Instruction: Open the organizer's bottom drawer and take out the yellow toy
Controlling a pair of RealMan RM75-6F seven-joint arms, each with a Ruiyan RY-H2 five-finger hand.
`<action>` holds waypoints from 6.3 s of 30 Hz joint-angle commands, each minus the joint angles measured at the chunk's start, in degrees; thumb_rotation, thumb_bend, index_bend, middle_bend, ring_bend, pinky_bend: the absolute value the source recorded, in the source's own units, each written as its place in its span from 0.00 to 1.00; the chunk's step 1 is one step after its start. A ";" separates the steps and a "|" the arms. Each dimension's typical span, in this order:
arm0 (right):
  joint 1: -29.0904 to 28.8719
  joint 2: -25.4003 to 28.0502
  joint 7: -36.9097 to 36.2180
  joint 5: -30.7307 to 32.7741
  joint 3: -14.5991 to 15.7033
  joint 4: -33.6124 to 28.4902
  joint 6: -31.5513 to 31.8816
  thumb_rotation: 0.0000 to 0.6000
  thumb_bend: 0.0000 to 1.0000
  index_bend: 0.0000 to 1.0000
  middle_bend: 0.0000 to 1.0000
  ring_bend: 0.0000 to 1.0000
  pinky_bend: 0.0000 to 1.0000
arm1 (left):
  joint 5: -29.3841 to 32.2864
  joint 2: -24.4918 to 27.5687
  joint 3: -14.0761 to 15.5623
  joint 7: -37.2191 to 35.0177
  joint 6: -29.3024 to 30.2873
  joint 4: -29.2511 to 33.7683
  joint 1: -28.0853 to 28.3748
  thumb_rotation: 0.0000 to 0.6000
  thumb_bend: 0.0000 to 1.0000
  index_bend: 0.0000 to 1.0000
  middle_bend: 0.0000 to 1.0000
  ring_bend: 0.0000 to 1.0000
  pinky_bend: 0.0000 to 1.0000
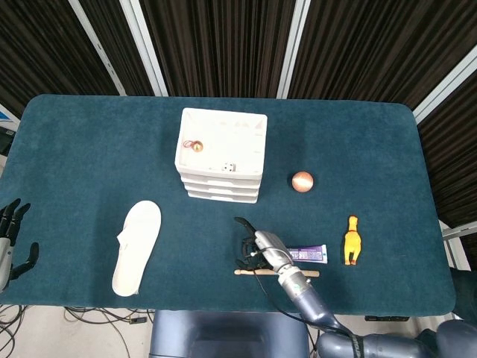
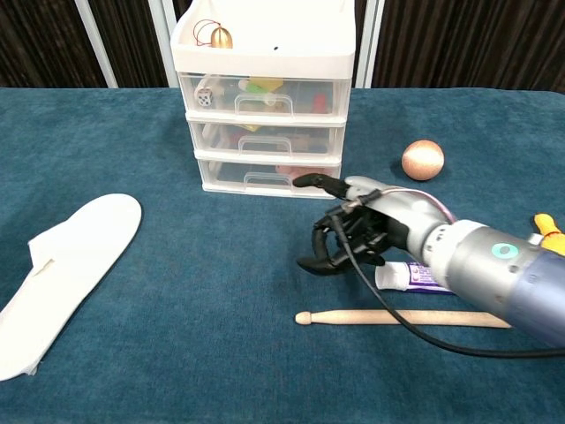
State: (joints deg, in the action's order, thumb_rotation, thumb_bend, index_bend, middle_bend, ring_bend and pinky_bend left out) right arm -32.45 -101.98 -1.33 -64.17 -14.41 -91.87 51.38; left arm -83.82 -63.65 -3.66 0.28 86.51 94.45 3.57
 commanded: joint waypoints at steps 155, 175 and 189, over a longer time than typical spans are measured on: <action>-16.01 -10.67 -8.81 14.20 -8.20 15.81 -8.77 1.00 0.48 0.10 0.93 1.00 1.00 | 4.29 0.24 -1.11 1.06 -1.74 1.54 0.16 1.00 0.46 0.06 0.00 0.00 0.00; -11.06 -6.24 -1.86 10.89 -2.91 4.27 -0.17 1.00 0.48 0.12 0.93 1.00 1.00 | 4.32 0.36 -1.12 1.05 -1.91 1.79 0.25 1.00 0.46 0.06 0.00 0.00 0.00; -11.63 -2.64 6.17 13.29 -5.20 -2.55 4.37 1.00 0.48 0.10 0.93 1.00 1.00 | 4.37 0.49 -1.10 0.81 -2.19 1.84 0.37 1.00 0.46 0.06 0.00 0.00 0.00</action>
State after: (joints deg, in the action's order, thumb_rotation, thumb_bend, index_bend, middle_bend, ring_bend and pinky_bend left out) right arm -43.88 -105.20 4.10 -51.44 -19.15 -93.73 55.36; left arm -79.45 -63.17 -4.76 1.08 84.33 96.29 3.93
